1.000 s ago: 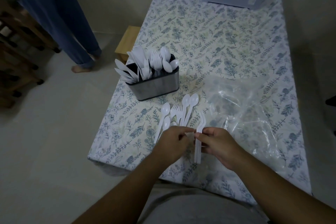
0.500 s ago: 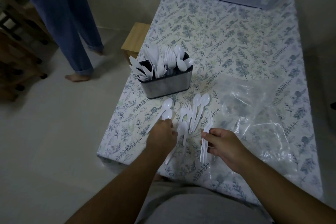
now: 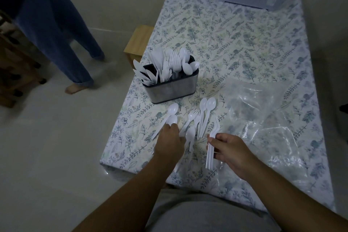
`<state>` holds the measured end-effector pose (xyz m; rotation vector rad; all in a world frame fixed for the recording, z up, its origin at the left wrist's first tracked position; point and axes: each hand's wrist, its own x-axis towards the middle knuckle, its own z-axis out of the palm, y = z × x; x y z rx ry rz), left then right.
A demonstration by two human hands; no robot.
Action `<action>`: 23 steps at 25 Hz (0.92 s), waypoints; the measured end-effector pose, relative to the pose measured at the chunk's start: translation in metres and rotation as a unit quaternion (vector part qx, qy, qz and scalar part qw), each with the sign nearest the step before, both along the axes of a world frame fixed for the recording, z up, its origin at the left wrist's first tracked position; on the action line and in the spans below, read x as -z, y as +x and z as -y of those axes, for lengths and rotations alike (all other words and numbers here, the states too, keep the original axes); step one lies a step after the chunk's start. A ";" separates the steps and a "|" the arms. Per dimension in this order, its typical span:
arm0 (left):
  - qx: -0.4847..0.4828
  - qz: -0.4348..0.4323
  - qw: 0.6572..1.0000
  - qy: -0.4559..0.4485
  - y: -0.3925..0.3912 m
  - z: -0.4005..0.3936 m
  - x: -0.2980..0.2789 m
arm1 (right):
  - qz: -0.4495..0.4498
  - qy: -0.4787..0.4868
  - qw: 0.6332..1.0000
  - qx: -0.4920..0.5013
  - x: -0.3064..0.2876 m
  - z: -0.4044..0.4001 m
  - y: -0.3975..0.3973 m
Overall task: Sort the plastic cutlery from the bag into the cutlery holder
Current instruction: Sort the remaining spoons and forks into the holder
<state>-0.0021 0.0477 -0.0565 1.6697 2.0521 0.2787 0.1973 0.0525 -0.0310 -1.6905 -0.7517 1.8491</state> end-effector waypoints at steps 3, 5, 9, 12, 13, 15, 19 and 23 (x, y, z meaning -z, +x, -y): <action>-0.008 0.002 1.000 -0.026 -0.004 -0.004 -0.001 | 0.001 -0.001 1.000 -0.008 0.004 -0.001 -0.001; -0.009 0.003 1.000 -0.019 -0.005 -0.005 -0.004 | -0.004 0.002 1.000 -0.010 0.004 -0.003 -0.001; -0.111 0.282 0.953 -0.013 0.001 0.003 -0.022 | -0.040 0.006 0.999 0.008 -0.005 -0.011 -0.001; -0.098 0.497 0.855 -0.111 0.014 0.017 -0.036 | -0.093 0.005 0.995 0.037 -0.013 -0.018 0.000; -0.089 0.520 0.840 -0.125 0.019 0.021 -0.039 | -0.105 0.005 0.994 0.042 -0.014 -0.020 0.001; -0.086 0.546 0.822 -0.134 0.027 0.028 -0.043 | -0.121 0.003 0.992 0.041 -0.016 -0.022 0.003; -0.051 0.525 0.841 -0.119 0.032 0.028 -0.040 | -0.113 0.029 0.993 0.000 -0.014 -0.021 0.008; 0.148 0.242 0.959 0.010 0.032 0.023 -0.033 | -0.001 0.049 0.996 -0.073 -0.007 -0.019 0.011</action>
